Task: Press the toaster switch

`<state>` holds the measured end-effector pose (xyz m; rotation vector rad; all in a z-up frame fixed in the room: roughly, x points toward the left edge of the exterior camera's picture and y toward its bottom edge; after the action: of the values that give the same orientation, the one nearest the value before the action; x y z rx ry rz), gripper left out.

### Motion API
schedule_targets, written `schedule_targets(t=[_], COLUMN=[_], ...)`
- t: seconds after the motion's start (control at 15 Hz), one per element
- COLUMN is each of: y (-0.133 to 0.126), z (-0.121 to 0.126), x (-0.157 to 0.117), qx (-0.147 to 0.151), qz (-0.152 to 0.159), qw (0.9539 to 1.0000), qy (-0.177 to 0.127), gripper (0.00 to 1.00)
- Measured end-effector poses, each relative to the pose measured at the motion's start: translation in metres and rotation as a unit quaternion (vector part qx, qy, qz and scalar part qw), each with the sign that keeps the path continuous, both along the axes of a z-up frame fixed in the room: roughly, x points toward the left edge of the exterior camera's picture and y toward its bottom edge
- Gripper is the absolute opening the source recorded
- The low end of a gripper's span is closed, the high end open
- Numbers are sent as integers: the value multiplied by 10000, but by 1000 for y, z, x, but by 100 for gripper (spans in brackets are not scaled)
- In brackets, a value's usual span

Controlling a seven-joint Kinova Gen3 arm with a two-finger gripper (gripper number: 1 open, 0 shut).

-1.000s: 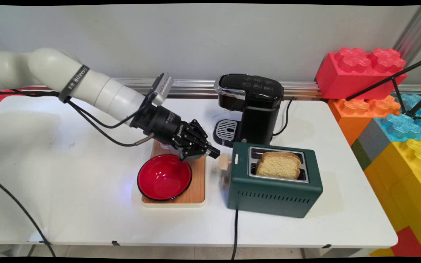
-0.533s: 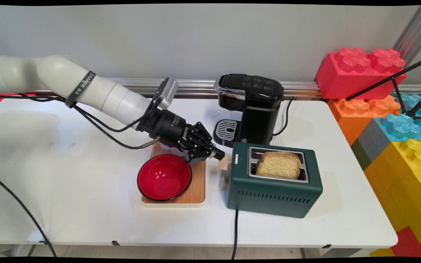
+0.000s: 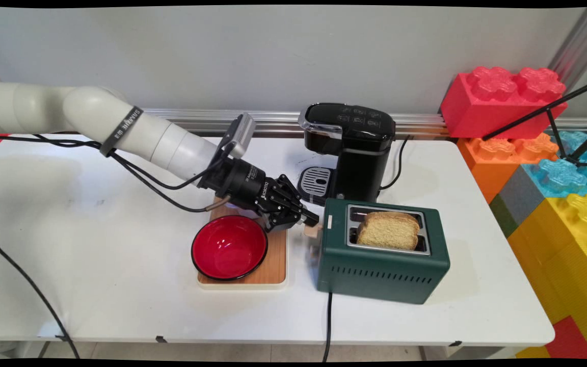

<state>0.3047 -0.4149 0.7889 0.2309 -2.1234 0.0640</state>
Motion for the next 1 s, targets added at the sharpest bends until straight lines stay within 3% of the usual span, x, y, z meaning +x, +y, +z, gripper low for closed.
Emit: schedule_targets(t=[1.0], y=[-2], z=[-25], x=[-2], qx=[52], qz=[-32], qw=[9999], qy=[-137], gripper=[0])
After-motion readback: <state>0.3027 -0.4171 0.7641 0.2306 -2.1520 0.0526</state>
